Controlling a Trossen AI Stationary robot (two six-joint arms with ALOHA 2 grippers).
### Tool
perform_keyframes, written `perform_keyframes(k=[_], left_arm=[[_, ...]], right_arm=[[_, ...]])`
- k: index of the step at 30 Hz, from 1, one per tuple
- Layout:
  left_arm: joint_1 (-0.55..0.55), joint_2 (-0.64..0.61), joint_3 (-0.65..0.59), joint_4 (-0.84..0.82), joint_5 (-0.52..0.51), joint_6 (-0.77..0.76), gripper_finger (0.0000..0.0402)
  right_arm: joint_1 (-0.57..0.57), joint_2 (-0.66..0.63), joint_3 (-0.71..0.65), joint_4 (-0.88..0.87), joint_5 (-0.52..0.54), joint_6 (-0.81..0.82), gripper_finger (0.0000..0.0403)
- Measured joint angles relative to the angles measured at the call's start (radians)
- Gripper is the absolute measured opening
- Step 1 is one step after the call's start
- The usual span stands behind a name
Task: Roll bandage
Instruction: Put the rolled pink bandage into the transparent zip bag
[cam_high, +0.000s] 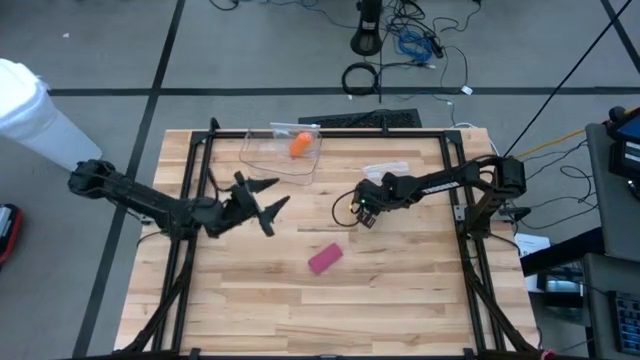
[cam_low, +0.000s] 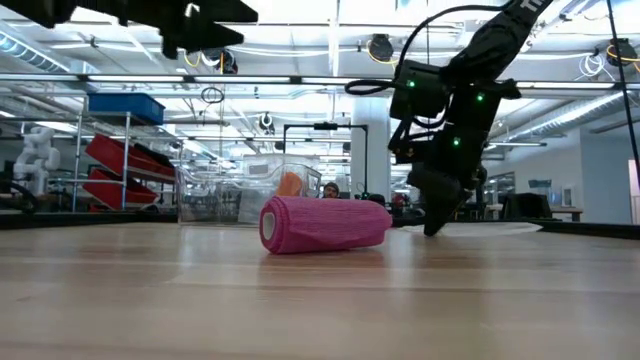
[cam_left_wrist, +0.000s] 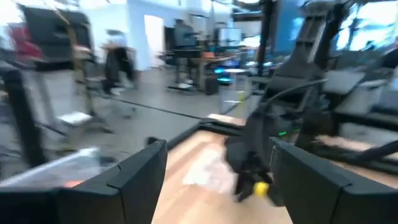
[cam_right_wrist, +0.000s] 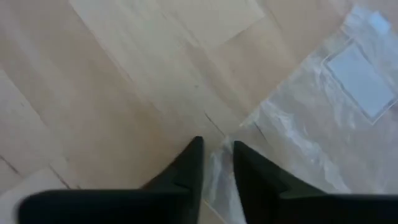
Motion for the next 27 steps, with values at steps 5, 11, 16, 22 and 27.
perform_keyframes(k=[5,11,16,22,27], left_arm=[[0.117,0.001,0.0,-0.011,0.35,-0.114,0.0283],[0.16,0.003,0.0,-0.061,0.483,-0.097,0.0283],[0.16,0.003,0.0,-0.198,0.484,-0.077,0.0283],[0.159,0.003,0.0,-0.242,0.488,-0.077,0.0283],[0.155,0.004,0.0,-0.243,0.524,-0.076,0.0283]], right_arm=[[-0.003,0.001,-0.015,0.002,-0.012,0.005,0.0008],[0.102,-0.01,-0.021,0.027,0.035,0.019,0.0001],[0.265,-0.074,-0.024,0.118,0.014,0.015,0.0],[0.42,-0.168,-0.021,0.22,0.128,0.001,0.0],[0.507,-0.248,-0.019,0.222,0.253,0.003,0.0]])
